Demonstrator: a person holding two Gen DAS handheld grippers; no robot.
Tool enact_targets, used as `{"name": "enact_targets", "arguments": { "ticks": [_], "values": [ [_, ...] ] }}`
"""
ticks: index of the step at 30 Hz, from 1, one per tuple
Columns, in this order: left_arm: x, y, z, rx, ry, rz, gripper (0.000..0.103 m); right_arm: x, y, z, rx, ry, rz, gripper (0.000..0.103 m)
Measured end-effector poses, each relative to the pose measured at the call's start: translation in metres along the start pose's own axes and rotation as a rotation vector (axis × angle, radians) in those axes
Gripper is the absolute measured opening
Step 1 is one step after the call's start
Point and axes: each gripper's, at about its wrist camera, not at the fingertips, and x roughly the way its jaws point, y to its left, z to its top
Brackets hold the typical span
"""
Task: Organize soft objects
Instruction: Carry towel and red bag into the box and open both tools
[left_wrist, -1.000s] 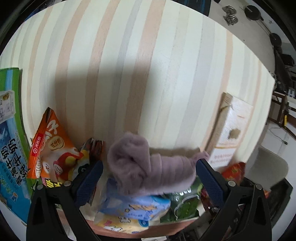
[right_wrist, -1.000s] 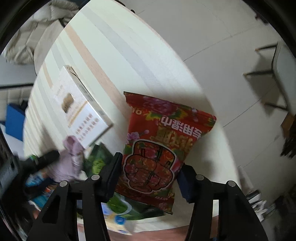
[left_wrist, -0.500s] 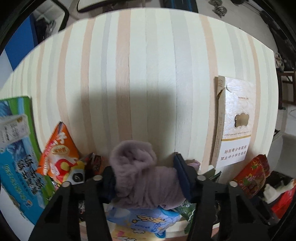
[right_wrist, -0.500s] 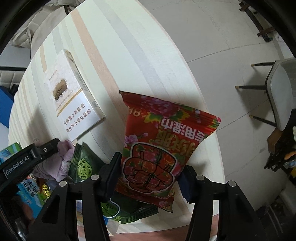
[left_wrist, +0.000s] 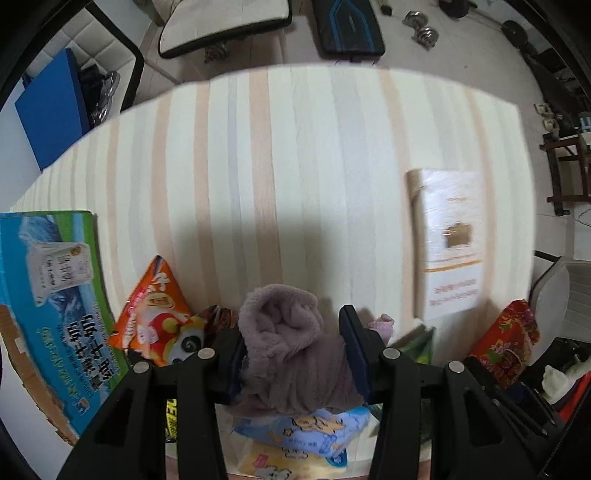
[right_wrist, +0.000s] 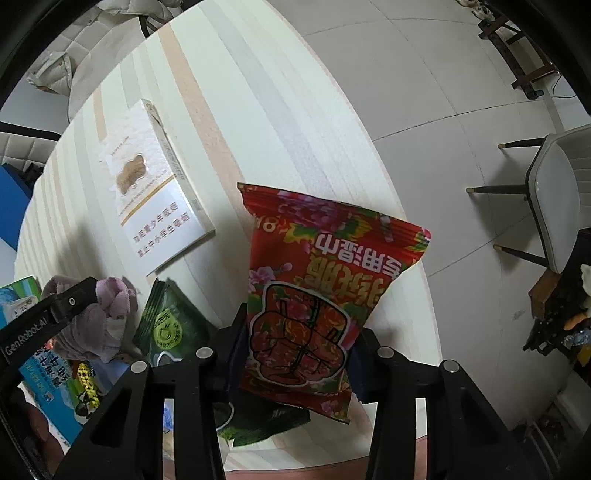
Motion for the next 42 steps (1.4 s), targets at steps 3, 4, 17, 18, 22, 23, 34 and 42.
{"name": "enact_targets", "arguments": {
  "ticks": [3,4,17,18,22,23,34,42],
  "values": [
    [-0.036,-0.002,-0.016,0.020,-0.071,-0.047,0.043,-0.022,-0.001,-0.011,-0.023,-0.033,0.031,0.046],
    [-0.047,-0.002,-0.023,0.024,-0.094,-0.064,0.043,-0.030,0.001,-0.015,-0.036,-0.048,0.039,0.046],
    [-0.153,0.095,-0.172,-0.038,-0.291,-0.149,0.043,-0.131,0.034,-0.145,-0.276,-0.132,0.226,0.046],
    [-0.150,0.108,-0.176,-0.051,-0.293,-0.139,0.043,-0.135,0.043,-0.157,-0.299,-0.134,0.237,0.046],
    [-0.147,0.172,-0.198,-0.139,-0.287,-0.101,0.043,-0.155,0.100,-0.203,-0.415,-0.136,0.292,0.046],
    [-0.146,0.183,-0.202,-0.157,-0.284,-0.102,0.043,-0.158,0.115,-0.212,-0.439,-0.138,0.300,0.046],
    [-0.123,0.337,-0.163,-0.226,-0.235,-0.099,0.043,-0.126,0.321,-0.250,-0.598,-0.166,0.238,0.046],
    [-0.065,0.385,-0.092,-0.146,-0.127,-0.154,0.043,-0.062,0.417,-0.206,-0.592,-0.148,0.176,0.046]
  ]
}}
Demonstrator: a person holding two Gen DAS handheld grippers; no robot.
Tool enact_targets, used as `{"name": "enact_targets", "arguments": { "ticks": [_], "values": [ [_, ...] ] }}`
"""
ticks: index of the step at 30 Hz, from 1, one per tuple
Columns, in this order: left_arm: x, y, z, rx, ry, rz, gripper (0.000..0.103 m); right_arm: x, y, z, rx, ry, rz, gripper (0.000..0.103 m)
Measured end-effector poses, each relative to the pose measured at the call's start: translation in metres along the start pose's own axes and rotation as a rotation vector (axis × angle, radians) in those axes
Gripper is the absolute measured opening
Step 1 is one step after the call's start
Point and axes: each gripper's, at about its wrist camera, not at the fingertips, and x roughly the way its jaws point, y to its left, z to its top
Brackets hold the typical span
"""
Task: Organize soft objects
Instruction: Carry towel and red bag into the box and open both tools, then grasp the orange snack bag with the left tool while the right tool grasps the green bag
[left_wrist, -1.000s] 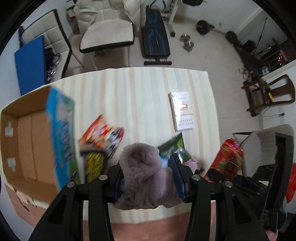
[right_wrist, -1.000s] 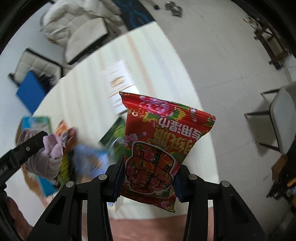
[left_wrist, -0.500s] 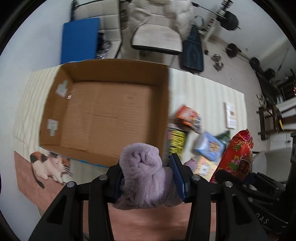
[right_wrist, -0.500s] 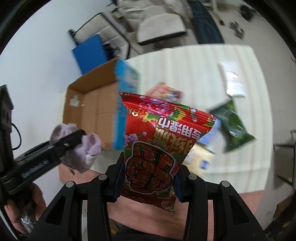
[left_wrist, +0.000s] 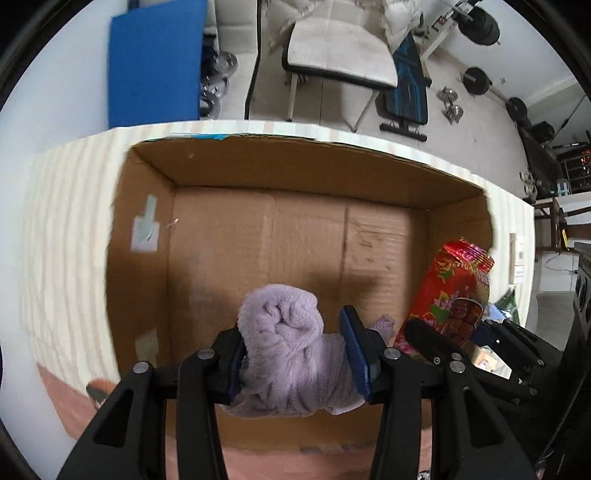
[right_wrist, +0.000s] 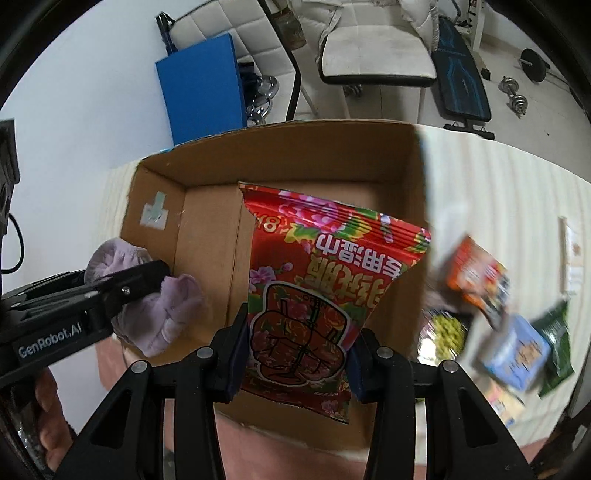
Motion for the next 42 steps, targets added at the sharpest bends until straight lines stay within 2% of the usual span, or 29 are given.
{"name": "enact_targets", "arguments": {
  "ticks": [4,10,16,17,18,19,20,22,26,29,32,37,42],
  "values": [
    [0.032,0.012,0.025,0.026,0.049,-0.014,0.043,0.042,0.004,0.028,-0.005,0.041,-0.041,0.046],
    [0.059,0.019,0.046,0.052,0.078,-0.027,0.045,0.078,0.007,0.048,-0.033,0.081,-0.110,0.047],
    [0.061,0.017,0.053,0.065,0.073,-0.041,0.058,0.094,0.009,0.061,-0.057,0.096,-0.162,0.049],
    [0.061,0.017,0.054,0.071,0.070,-0.043,0.065,0.094,0.010,0.063,-0.062,0.099,-0.173,0.052],
    [0.059,0.017,0.054,0.077,0.067,-0.037,0.071,0.094,0.011,0.064,-0.062,0.098,-0.176,0.068],
    [0.058,0.018,0.054,0.080,0.063,-0.030,0.083,0.093,0.011,0.066,-0.059,0.096,-0.176,0.090],
    [0.055,0.019,0.053,0.082,0.052,-0.029,0.090,0.091,0.011,0.067,-0.056,0.090,-0.167,0.096],
    [0.051,0.021,0.051,0.077,0.033,-0.012,0.091,0.089,0.014,0.070,-0.055,0.082,-0.172,0.097],
    [0.037,0.026,0.043,0.068,-0.025,0.042,0.098,0.077,0.013,0.068,-0.035,0.076,-0.192,0.098],
    [0.025,0.028,0.031,0.066,-0.066,0.073,0.098,0.066,0.014,0.059,-0.011,0.064,-0.201,0.103],
    [0.013,0.030,0.015,0.058,-0.105,0.083,0.098,0.053,0.014,0.045,0.031,0.044,-0.186,0.103],
    [-0.007,0.028,-0.016,0.063,-0.164,0.107,0.098,0.035,0.021,0.014,0.053,0.022,-0.210,0.103],
    [-0.026,0.026,-0.047,0.060,-0.223,0.112,0.098,0.016,0.030,-0.014,0.044,-0.020,-0.221,0.103]
  ]
}}
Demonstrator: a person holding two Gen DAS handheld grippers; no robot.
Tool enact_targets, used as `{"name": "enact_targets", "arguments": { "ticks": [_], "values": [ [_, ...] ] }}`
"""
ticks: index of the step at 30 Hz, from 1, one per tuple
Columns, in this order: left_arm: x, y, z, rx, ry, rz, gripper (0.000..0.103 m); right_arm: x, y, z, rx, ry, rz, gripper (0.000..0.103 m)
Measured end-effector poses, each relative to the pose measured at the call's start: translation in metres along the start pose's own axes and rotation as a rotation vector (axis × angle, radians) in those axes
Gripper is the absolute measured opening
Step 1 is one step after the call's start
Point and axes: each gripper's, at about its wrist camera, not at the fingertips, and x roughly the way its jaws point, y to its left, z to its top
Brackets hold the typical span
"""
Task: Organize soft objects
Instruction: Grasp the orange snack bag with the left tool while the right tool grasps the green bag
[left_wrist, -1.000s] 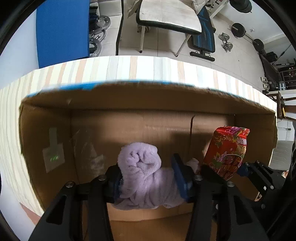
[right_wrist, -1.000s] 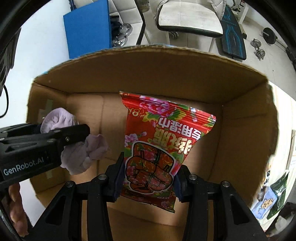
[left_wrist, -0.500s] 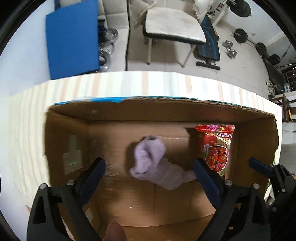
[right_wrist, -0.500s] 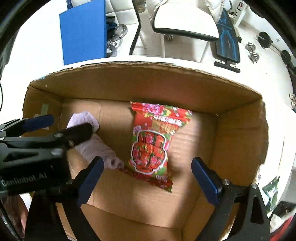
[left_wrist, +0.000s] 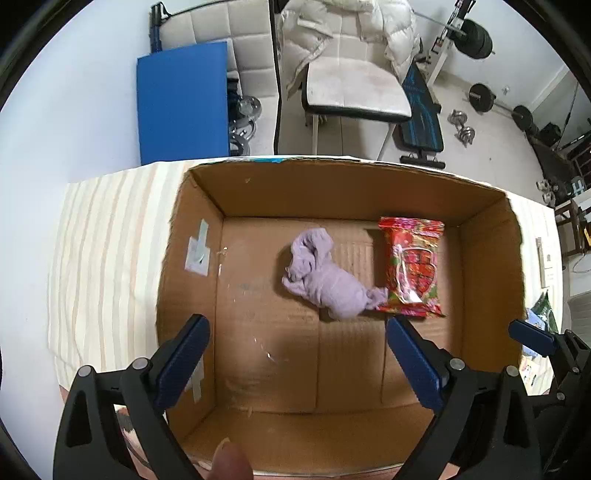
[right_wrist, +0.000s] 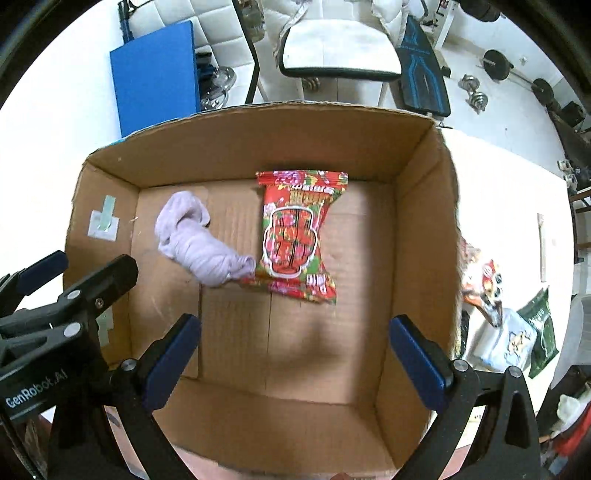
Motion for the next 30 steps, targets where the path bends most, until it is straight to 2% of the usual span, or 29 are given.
{"name": "enact_targets", "arguments": {
  "ticks": [5,10,14,17,21,24,27,30],
  "values": [
    [-0.023,-0.009,-0.019,0.005,-0.041,0.020,0.098,-0.023,-0.003,-0.022,-0.005,-0.049,0.003,0.103],
    [-0.052,-0.022,-0.032,-0.022,-0.082,-0.014,0.098,-0.043,-0.009,-0.040,-0.008,-0.077,0.062,0.103],
    [-0.082,-0.043,-0.035,-0.023,-0.160,0.009,0.098,-0.078,-0.028,-0.055,-0.001,-0.175,0.136,0.103],
    [-0.099,-0.071,-0.033,0.000,-0.170,-0.031,0.098,-0.107,-0.057,-0.064,0.015,-0.240,0.151,0.103],
    [-0.107,-0.126,-0.024,0.053,-0.118,-0.087,0.098,-0.135,-0.112,-0.071,0.041,-0.270,0.118,0.103],
    [-0.099,-0.173,-0.010,0.068,-0.054,-0.162,0.098,-0.144,-0.174,-0.075,0.078,-0.246,0.040,0.103],
    [-0.070,-0.224,0.011,0.080,0.069,-0.192,0.098,-0.139,-0.238,-0.073,0.109,-0.202,-0.058,0.103],
    [-0.017,-0.269,0.031,0.067,0.222,-0.215,0.098,-0.121,-0.290,-0.068,0.124,-0.135,-0.125,0.103]
  ]
}}
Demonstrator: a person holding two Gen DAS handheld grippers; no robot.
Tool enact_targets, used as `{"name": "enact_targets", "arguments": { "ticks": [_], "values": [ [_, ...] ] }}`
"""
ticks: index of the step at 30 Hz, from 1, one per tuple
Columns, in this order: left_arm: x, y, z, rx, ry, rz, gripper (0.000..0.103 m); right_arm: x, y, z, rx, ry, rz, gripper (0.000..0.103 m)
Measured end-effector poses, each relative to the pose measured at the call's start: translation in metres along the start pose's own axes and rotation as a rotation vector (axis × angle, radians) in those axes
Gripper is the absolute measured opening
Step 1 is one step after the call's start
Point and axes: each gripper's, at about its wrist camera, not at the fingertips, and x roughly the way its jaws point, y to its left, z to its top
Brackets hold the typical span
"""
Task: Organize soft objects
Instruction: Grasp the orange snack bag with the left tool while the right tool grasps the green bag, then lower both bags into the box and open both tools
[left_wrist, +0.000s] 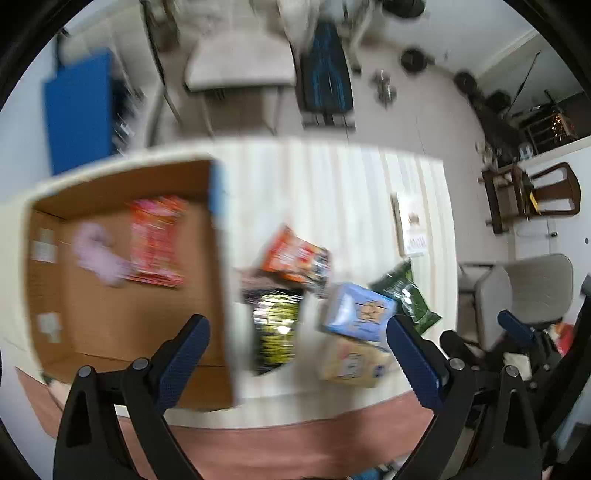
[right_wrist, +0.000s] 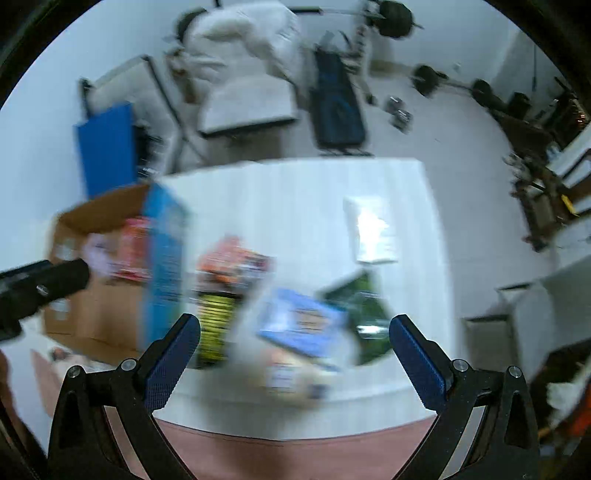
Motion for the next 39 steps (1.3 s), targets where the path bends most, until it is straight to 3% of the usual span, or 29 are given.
{"name": "enact_targets", "arguments": {
  "ticks": [5,9,12,14,18,21,22,27,29,34,39],
  "values": [
    [0.085,-0.010,0.042,-0.118,0.169,0.033,0.098,0.074,-0.062,0.006,-0.009,0.166,-0.057,0.103],
    [0.131,0.000,0.059,-0.224,0.257,0.042,0.098,0.118,-0.077,0.004,0.009,0.258,0.004,0.103],
    [0.148,0.003,0.067,-0.252,0.290,0.054,0.098,0.141,-0.079,0.005,0.022,0.301,0.052,0.103],
    [0.159,0.001,0.072,-0.239,0.309,0.102,0.098,0.154,-0.079,0.005,0.022,0.328,0.058,0.103],
    [0.175,-0.003,0.077,-0.195,0.322,0.186,0.096,0.172,-0.082,0.006,0.023,0.368,0.065,0.099],
    [0.179,-0.005,0.078,-0.162,0.311,0.226,0.079,0.180,-0.085,0.005,0.020,0.399,0.065,0.078],
    [0.180,-0.006,0.077,-0.154,0.318,0.231,0.067,0.183,-0.084,0.004,0.014,0.410,0.072,0.077],
    [0.184,-0.010,0.075,-0.133,0.319,0.239,0.051,0.190,-0.080,-0.002,-0.016,0.426,0.057,0.073],
    [0.185,-0.012,0.076,-0.127,0.318,0.243,0.044,0.192,-0.075,-0.006,-0.035,0.429,0.035,0.066],
    [0.181,-0.015,0.074,-0.120,0.301,0.249,0.038,0.191,-0.071,-0.011,-0.022,0.427,0.025,0.051],
    [0.190,-0.040,0.059,-0.100,0.290,0.254,0.038,0.192,-0.067,-0.014,-0.023,0.428,0.017,0.046]
  ]
}}
